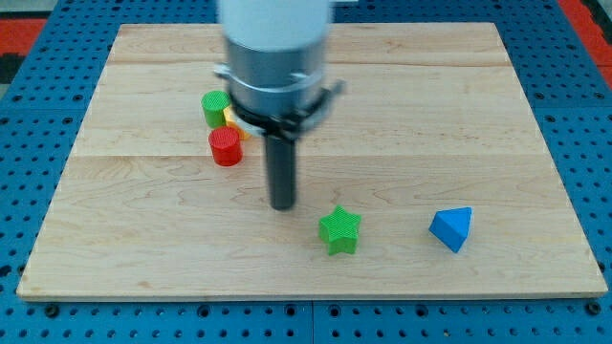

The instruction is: Move the red circle left of the green star

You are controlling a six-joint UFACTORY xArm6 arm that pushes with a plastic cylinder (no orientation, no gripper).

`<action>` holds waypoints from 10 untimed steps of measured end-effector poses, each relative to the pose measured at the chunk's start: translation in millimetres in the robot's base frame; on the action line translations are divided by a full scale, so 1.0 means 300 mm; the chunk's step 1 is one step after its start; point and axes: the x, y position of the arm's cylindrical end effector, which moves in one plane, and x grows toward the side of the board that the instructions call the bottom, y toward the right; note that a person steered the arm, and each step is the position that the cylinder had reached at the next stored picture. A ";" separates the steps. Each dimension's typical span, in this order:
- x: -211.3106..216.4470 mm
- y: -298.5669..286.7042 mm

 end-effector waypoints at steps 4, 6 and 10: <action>-0.417 -0.331; -0.285 -0.474; -0.013 -0.461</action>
